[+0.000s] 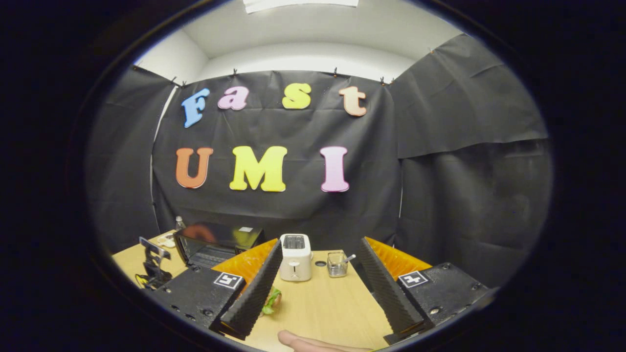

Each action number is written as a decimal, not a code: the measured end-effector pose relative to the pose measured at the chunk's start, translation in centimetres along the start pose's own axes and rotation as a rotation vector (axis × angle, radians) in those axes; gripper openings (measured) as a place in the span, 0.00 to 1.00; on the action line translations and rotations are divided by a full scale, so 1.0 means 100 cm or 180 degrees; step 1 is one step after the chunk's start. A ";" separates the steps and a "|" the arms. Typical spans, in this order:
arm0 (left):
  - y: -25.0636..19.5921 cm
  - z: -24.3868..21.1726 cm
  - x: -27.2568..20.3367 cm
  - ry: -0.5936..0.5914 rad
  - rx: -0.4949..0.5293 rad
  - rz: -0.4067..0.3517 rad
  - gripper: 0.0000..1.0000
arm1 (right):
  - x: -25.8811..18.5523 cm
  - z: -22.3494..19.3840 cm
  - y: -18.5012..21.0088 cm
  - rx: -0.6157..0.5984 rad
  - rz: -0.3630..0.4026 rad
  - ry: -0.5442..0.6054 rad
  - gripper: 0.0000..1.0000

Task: Open the electric oven with the left hand, put the food in, and close the electric oven.

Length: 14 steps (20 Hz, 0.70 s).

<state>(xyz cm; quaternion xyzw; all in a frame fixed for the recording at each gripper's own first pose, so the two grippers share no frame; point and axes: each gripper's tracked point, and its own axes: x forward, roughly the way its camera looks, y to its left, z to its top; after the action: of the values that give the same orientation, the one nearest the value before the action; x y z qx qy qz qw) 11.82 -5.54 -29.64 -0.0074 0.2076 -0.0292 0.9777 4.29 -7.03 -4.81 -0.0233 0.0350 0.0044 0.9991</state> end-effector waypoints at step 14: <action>0.048 0.167 -0.175 -0.1403 -0.0075 0.0304 0.93 | 0.133 -0.106 0.038 0.0037 0.0392 0.0953 1.00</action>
<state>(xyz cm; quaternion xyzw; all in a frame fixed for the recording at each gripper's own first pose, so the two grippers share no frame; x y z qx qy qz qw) 2.88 0.37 -7.35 -0.0152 -0.0106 0.0218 0.9996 16.76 -3.68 -16.49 -0.0157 0.1849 0.0619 0.9807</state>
